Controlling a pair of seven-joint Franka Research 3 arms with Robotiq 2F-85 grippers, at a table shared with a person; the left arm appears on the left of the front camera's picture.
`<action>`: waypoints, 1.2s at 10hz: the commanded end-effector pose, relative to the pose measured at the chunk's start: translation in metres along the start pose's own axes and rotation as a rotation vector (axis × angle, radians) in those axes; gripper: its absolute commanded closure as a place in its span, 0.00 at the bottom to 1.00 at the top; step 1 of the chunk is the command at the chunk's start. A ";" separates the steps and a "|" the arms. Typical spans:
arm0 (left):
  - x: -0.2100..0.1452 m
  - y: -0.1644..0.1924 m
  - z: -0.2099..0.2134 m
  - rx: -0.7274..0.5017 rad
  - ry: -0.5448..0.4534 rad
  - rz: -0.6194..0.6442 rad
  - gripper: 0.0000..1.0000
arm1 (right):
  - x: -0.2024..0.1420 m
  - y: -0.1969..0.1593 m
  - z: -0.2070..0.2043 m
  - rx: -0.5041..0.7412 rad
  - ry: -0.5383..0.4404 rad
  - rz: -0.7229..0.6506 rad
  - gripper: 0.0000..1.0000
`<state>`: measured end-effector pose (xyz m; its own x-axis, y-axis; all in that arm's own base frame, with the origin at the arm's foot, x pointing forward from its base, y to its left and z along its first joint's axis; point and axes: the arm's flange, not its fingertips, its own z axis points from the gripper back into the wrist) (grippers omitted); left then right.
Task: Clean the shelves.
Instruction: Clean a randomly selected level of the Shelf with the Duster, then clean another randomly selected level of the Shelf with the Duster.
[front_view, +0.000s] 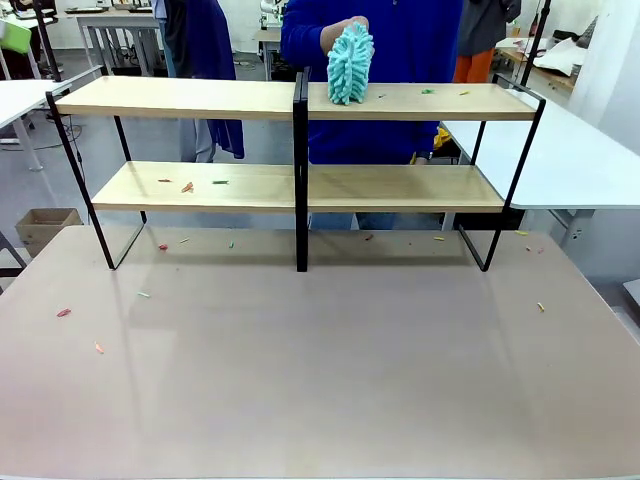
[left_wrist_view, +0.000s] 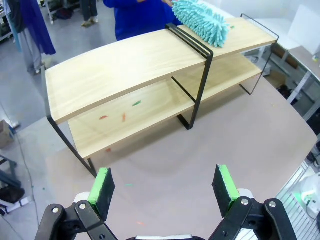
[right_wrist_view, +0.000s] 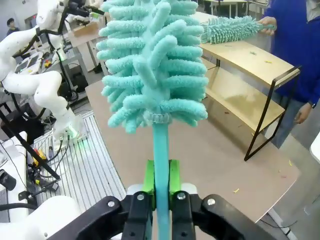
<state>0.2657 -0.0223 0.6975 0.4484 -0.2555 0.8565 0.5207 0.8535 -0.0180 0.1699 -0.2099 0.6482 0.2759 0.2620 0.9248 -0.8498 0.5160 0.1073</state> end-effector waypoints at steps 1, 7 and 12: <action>0.000 0.001 0.000 -0.015 -0.006 0.000 0.00 | 0.000 -0.001 0.008 -0.015 0.005 0.033 0.87; 0.000 0.001 0.000 -0.015 -0.006 0.000 0.00 | 0.000 -0.001 0.008 -0.015 0.005 0.033 0.87; 0.000 0.001 0.000 -0.015 -0.006 0.000 0.00 | 0.016 0.008 -0.033 -0.067 0.209 0.100 0.87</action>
<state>0.2657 -0.0224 0.6975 0.4484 -0.2556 0.8565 0.5208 0.8535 -0.0179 0.1719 -0.1966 0.6525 0.2865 0.3697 0.8839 -0.8512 0.5217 0.0577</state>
